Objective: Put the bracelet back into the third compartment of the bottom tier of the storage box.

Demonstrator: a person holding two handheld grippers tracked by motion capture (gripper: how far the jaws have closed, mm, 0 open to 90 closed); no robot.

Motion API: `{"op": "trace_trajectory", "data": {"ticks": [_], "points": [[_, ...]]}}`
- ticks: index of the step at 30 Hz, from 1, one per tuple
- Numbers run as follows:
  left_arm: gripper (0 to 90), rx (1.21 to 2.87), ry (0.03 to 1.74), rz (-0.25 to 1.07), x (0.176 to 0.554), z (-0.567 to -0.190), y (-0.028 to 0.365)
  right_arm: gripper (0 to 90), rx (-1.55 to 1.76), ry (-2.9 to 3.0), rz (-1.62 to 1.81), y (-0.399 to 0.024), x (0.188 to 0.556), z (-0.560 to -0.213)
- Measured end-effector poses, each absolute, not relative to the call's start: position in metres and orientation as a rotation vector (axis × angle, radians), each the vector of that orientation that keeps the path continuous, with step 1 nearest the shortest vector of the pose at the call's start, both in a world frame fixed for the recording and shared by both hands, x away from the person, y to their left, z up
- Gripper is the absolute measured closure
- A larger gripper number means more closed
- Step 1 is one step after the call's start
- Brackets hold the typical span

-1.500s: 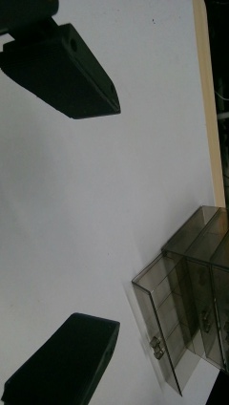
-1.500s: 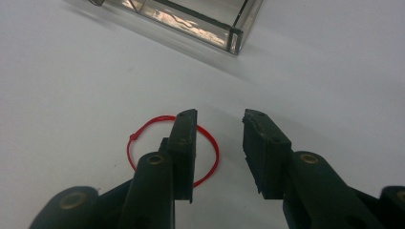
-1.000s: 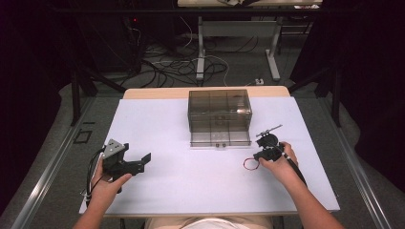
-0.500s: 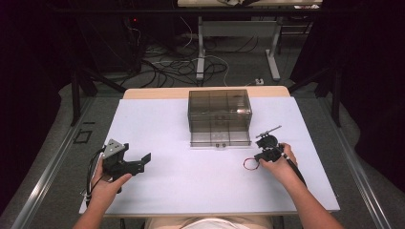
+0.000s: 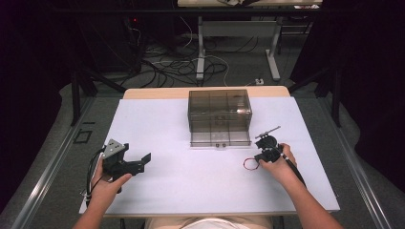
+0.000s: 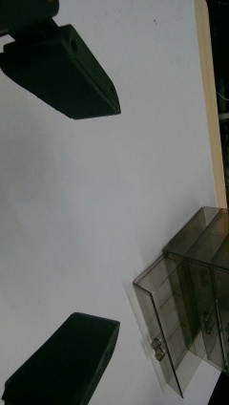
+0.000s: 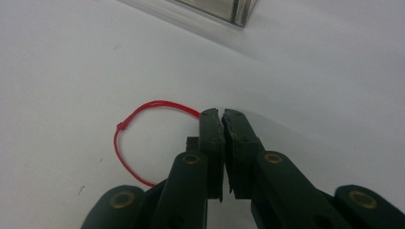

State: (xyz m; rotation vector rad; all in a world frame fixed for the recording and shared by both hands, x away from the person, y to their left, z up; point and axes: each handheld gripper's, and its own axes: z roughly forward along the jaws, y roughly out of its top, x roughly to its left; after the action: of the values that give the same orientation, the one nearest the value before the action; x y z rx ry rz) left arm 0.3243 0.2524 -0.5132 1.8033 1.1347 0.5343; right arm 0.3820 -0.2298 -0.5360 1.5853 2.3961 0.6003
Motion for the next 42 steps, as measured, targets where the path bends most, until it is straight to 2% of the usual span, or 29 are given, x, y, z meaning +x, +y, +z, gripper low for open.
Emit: {"op": "trace_trajectory", "data": {"ticks": [5,42], "points": [[1.9,1.802,1.133,0.535,0.3244,-0.5131,0.2526,90.0,1.597,2.394,0.618,-0.2295,0.3819,-0.5367],[1.9,1.807,1.132,0.538,0.3247,-0.5132,0.2531,90.0,1.586,2.361,0.689,-0.2354,0.3776,-0.5269]]}}
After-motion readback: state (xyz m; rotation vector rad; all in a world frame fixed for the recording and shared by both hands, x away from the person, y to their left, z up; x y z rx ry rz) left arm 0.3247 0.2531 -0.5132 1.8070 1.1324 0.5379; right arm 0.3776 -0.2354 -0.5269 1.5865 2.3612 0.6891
